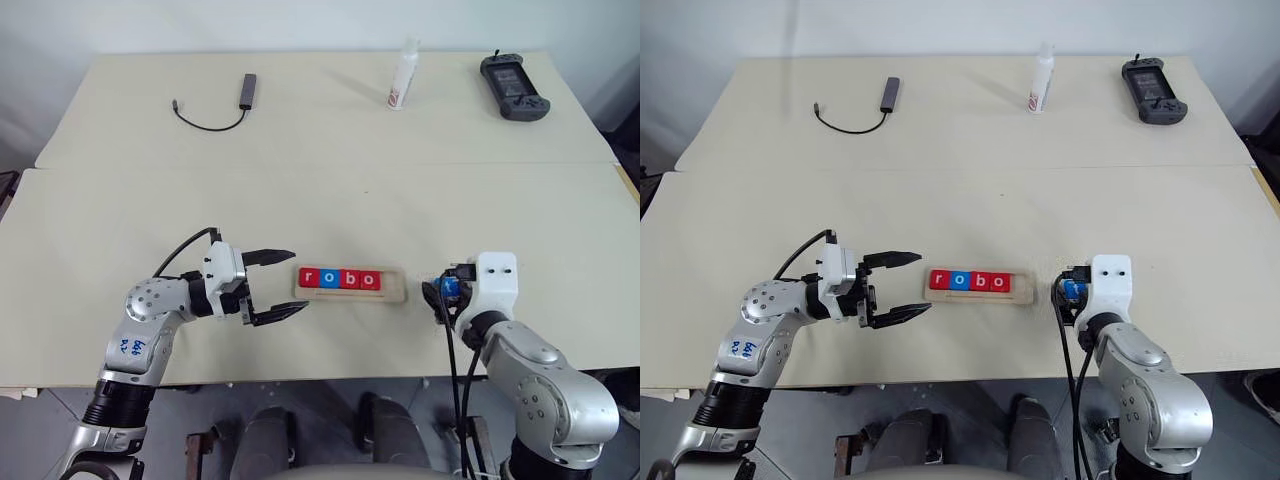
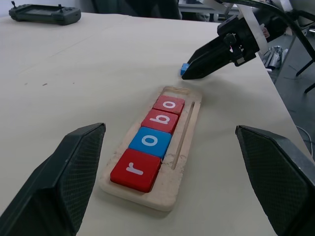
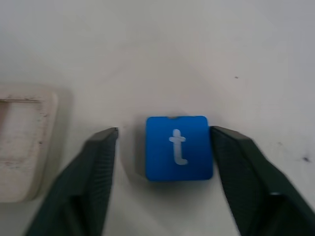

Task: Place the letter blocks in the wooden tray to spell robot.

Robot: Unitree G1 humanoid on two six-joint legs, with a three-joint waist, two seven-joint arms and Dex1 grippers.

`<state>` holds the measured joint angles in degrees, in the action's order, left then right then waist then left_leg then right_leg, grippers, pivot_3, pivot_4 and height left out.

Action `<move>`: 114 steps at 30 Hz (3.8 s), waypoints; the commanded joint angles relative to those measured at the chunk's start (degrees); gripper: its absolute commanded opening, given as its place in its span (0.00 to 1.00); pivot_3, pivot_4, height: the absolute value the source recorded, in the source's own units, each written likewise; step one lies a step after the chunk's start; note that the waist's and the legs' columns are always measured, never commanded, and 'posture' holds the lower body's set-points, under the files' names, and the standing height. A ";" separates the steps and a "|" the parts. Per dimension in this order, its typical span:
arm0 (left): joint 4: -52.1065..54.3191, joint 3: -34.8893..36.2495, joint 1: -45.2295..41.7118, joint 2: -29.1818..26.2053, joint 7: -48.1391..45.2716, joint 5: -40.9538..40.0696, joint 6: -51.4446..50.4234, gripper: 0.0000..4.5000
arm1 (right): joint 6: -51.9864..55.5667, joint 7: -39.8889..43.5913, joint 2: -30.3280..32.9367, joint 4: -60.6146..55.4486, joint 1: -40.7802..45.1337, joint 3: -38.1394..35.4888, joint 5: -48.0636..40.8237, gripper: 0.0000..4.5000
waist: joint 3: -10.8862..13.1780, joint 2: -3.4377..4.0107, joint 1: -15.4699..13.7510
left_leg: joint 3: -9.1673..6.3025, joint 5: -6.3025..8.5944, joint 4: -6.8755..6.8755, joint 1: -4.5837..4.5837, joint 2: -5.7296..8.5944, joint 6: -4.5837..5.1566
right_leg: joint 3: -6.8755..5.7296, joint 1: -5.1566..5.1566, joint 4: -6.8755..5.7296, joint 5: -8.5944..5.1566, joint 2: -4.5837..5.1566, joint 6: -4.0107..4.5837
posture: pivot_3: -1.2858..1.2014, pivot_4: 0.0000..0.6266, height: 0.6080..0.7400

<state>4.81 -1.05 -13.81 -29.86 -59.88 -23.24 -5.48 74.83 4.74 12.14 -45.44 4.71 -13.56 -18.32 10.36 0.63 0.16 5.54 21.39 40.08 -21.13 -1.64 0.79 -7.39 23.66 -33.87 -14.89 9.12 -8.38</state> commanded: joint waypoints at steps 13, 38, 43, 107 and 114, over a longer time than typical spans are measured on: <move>2.54 1.38 1.71 0.13 2.61 -0.21 1.23 1.00 | -56.80 63.75 44.52 39.93 8.07 12.53 2.34 0.99 | 0.04 -0.13 0.05 | 0.10 0.07 0.04 0.05 0.00 0.13 | 0.05 -0.07 0.14 0.03 -0.01 -0.06 | 0.52 0.24 1.00; 5.07 1.07 2.60 -0.39 0.83 -1.27 0.51 1.00 | -51.92 76.71 40.61 50.15 28.21 21.58 4.14 0.32 | 0.04 -0.11 -0.10 | 0.00 0.05 0.17 0.02 -0.04 0.08 | -0.07 -0.12 0.09 0.04 0.00 -0.06 | 0.52 0.24 1.00; 5.25 0.71 2.60 0.01 1.05 -1.12 0.34 1.00 | -42.27 74.56 39.37 43.01 29.96 23.38 3.28 0.32 | 0.04 -0.11 -0.31 | -0.05 0.05 0.19 0.00 -0.05 0.07 | -0.08 -0.13 0.08 0.04 0.00 -0.06 | 0.52 0.24 1.00; 4.94 0.36 2.86 0.68 3.12 -0.13 1.24 1.00 | -43.33 67.85 35.16 43.74 31.51 24.52 5.55 0.01 | 0.04 -0.12 -0.07 | -0.06 0.05 0.22 -0.04 -0.02 0.07 | -0.13 -0.12 0.06 0.04 0.02 -0.06 | 0.52 0.24 1.00; 5.24 0.92 3.60 0.31 3.43 -0.02 1.37 1.00 | -57.18 61.89 26.85 64.02 41.23 27.40 12.55 0.01 | 0.04 -0.12 0.50 | -0.02 0.04 0.22 0.03 -0.04 0.04 | -0.11 -0.12 0.02 0.03 0.01 -0.06 | 0.52 0.24 1.00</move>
<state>8.34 -0.97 -10.70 -29.23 -56.89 -23.06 -4.91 21.03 67.30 39.88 15.73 45.11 13.33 -6.97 10.40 0.51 0.66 5.53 21.43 40.26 -21.11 -1.69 0.82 -7.50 23.55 -33.84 -14.86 9.12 -8.43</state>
